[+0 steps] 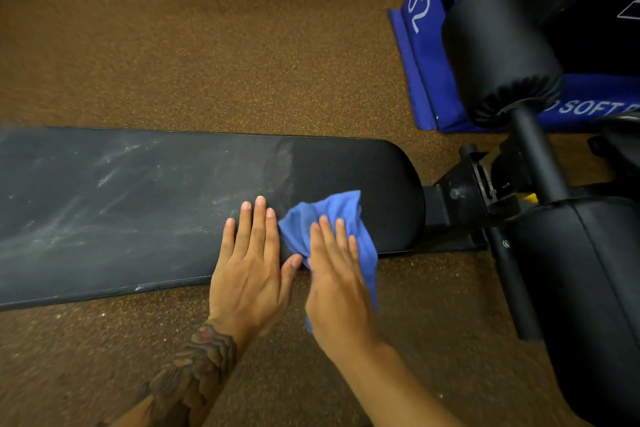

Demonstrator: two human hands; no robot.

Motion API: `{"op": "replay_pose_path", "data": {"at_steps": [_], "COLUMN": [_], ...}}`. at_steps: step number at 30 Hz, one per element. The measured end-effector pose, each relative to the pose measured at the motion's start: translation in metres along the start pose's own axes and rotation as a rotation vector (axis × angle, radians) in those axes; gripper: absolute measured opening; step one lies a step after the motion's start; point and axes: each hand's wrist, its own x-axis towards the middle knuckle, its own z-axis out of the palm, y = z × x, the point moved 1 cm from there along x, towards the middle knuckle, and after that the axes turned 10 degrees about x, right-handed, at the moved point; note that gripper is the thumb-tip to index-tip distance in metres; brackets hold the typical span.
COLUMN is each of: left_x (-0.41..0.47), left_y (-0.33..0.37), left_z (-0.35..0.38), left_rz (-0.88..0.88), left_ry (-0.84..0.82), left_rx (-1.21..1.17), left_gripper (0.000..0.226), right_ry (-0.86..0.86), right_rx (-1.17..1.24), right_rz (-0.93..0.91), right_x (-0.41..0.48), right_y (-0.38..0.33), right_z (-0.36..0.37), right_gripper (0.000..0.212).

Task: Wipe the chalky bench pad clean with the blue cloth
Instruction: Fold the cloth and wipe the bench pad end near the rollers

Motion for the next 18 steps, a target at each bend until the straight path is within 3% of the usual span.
{"op": "replay_pose_path", "data": {"at_steps": [4, 10, 15, 18], "left_x": [0.0, -0.001, -0.007, -0.013], "left_y": [0.0, -0.001, -0.006, -0.013], "left_z": [-0.002, -0.003, -0.004, -0.006], "left_rz": [-0.006, -0.013, 0.04, 0.129], "left_ry": [0.012, 0.017, 0.076, 0.112], "left_rx": [-0.016, -0.053, -0.165, -0.283], "left_gripper": [0.072, 0.071, 0.064, 0.062], "right_ry": [0.011, 0.044, -0.126, -0.179], "right_rx": [-0.07, -0.085, 0.053, 0.12], "right_rz": [0.046, 0.17, 0.005, 0.033], "right_x": [0.009, 0.087, 0.078, 0.06], "right_y": [0.037, 0.023, -0.024, -0.035], "right_z": [-0.022, -0.014, 0.017, 0.024], "right_gripper": [0.069, 0.057, 0.051, 0.053]}}
